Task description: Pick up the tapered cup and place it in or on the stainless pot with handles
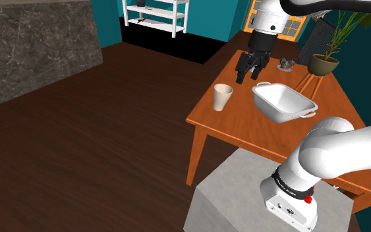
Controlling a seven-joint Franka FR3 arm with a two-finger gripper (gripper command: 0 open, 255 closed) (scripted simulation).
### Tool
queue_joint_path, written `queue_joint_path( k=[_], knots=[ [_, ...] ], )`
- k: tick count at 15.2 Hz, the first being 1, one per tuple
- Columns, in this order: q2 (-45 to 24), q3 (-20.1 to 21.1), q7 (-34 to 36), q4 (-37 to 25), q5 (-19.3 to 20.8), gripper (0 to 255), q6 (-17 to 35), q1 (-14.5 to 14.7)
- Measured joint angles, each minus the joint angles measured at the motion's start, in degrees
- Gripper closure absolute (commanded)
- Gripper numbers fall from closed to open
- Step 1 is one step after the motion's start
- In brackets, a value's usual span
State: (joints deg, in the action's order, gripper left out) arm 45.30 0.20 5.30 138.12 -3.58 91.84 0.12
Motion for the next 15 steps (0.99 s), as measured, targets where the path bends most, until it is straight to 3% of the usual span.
queue_joint_path(
  k=[5, 15],
  knots=[
    [-3.81, -3.06, -3.73, 0.12, 1.41, 0, 3.33, -0.79],
    [-21.34, -12.83, -16.71, -4.60, 3.27, 0, 14.16, -2.45]
  ],
)
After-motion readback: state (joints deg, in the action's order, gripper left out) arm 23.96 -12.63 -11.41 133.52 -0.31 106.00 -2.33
